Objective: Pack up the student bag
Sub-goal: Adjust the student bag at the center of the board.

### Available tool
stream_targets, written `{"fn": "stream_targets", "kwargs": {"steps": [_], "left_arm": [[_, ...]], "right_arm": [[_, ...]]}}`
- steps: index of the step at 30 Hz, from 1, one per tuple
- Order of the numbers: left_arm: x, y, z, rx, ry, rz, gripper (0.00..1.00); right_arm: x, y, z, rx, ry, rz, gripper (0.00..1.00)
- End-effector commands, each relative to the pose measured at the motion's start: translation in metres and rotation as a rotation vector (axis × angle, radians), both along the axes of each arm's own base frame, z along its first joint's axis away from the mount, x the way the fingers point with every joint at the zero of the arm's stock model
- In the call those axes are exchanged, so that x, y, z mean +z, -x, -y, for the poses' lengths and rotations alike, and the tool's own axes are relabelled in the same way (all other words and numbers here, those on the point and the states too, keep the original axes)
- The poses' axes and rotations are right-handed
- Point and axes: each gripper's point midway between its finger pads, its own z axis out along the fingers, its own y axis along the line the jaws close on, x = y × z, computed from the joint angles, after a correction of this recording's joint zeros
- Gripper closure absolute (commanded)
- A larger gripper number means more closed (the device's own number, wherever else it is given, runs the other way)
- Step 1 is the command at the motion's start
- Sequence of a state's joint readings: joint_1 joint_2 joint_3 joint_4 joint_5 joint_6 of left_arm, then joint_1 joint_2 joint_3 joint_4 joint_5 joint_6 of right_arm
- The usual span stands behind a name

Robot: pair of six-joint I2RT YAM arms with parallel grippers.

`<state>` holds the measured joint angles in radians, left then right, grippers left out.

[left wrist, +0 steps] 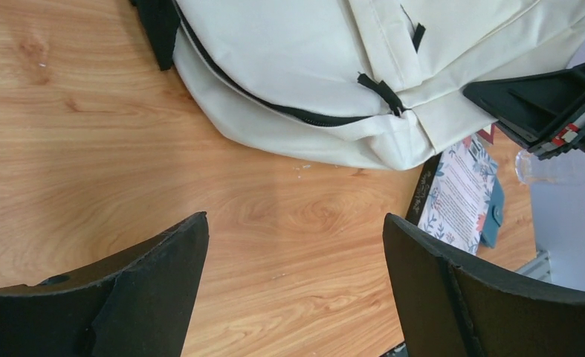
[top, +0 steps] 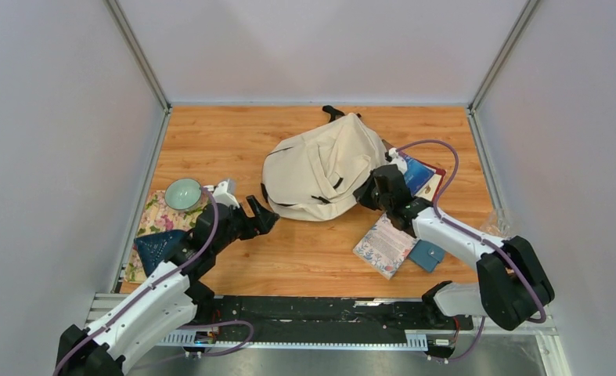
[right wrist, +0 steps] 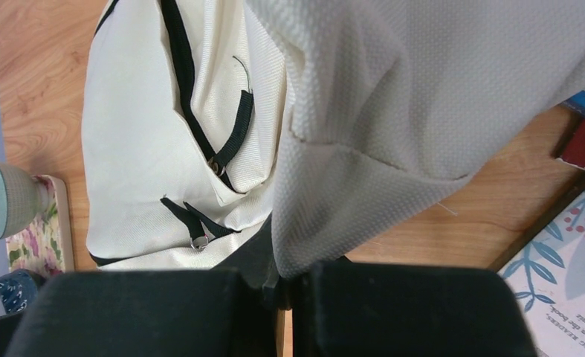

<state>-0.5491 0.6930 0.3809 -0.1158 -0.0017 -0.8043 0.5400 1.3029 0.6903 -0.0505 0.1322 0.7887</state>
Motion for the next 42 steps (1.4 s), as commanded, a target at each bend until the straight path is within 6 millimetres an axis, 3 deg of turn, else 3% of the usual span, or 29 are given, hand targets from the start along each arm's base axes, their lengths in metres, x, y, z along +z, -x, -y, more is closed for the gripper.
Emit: {"fn": "stream_targets", "kwargs": {"steps": [1, 10, 16, 20, 24, 25, 28, 33, 36, 42], "left_arm": [[0.000, 0.002, -0.014, 0.052, -0.043, 0.001, 0.06], [0.003, 0.005, -0.027, 0.108, -0.082, -0.048, 0.06], [-0.017, 0.018, -0.046, 0.188, -0.149, -0.168, 0.06], [-0.018, 0.019, -0.054, 0.230, -0.152, -0.163, 0.06], [-0.005, 0.018, -0.036, 0.138, -0.083, -0.098, 0.06], [0.008, 0.018, -0.020, 0.055, -0.027, -0.054, 0.06], [0.029, 0.023, 0.005, -0.106, 0.040, 0.059, 0.06], [0.025, 0.025, 0.011, -0.161, 0.041, 0.121, 0.06], [0.019, 0.024, 0.008, -0.161, 0.011, 0.128, 0.06], [0.025, 0.019, 0.010, -0.148, 0.030, 0.153, 0.03]], "right_arm": [[0.044, -0.019, -0.022, 0.028, -0.103, 0.090, 1.00], [0.057, -0.012, -0.021, 0.041, -0.110, 0.079, 1.00], [0.051, -0.004, -0.021, 0.047, -0.126, 0.051, 1.00], [0.045, -0.002, -0.016, 0.028, -0.111, 0.038, 1.00], [0.053, -0.007, -0.014, 0.014, -0.100, 0.045, 1.00], [0.054, -0.008, -0.014, 0.010, -0.097, 0.047, 1.00], [0.054, -0.009, -0.012, -0.008, -0.099, 0.042, 1.00], [0.054, -0.010, -0.004, -0.039, -0.077, 0.031, 1.00], [0.059, -0.010, 0.007, -0.075, -0.058, 0.040, 1.00], [0.067, -0.006, 0.035, -0.168, -0.039, 0.065, 0.99]]}}
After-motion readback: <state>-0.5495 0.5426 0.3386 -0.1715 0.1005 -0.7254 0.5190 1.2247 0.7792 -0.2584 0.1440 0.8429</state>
